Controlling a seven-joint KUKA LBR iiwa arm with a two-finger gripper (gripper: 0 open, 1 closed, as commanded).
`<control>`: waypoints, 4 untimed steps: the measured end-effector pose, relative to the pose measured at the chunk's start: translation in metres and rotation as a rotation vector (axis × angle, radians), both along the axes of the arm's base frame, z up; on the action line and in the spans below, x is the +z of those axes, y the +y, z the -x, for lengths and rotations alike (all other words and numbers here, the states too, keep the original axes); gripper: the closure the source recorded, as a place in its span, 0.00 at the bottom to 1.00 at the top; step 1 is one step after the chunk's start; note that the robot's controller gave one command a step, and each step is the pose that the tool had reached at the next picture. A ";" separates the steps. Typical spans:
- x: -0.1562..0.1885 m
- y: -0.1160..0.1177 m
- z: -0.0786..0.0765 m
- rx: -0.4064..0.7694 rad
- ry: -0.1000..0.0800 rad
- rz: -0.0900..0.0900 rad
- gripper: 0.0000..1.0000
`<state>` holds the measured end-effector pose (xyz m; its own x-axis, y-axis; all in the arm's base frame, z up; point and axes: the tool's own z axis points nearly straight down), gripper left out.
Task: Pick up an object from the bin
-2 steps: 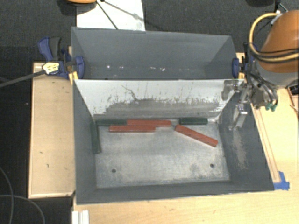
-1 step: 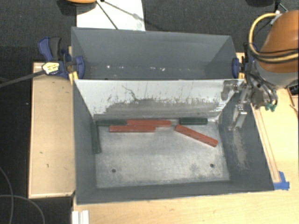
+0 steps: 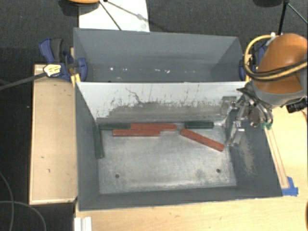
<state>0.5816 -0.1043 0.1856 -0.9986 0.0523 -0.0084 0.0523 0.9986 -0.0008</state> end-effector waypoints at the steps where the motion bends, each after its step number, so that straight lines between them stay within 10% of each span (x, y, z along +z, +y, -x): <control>1: -0.054 0.006 0.042 -0.196 0.005 -0.002 0.00; 2: -0.115 -0.027 0.046 -0.012 0.005 -0.001 1.00; 3: -0.115 -0.027 0.047 -0.010 0.006 -0.001 0.00; 4: -0.115 -0.027 0.047 -0.009 0.006 -0.001 0.00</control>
Offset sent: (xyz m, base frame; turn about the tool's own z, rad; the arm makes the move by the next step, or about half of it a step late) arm -0.0473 -0.0269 -0.1156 0.0129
